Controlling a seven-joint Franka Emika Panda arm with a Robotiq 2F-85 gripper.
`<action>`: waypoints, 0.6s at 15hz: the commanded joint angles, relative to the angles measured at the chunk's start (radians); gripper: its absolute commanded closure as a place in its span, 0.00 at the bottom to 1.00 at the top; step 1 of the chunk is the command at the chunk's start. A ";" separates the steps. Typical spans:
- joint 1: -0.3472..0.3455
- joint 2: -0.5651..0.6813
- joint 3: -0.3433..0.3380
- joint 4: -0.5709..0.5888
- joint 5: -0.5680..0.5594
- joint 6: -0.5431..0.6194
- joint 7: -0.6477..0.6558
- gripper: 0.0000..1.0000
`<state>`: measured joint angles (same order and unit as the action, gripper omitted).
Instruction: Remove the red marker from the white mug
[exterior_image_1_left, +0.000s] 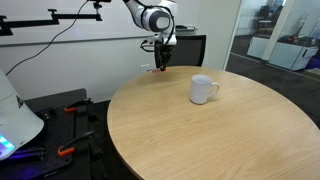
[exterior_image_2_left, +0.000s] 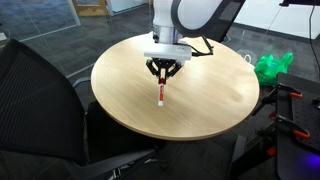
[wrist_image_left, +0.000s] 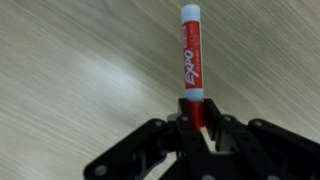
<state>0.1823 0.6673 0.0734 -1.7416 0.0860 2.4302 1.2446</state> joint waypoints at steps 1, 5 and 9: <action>-0.008 0.057 0.000 0.065 0.059 -0.053 -0.056 0.95; -0.004 0.103 -0.009 0.106 0.077 -0.090 -0.058 0.95; 0.007 0.128 -0.020 0.143 0.070 -0.134 -0.044 0.48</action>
<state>0.1785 0.7741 0.0666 -1.6509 0.1337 2.3545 1.2177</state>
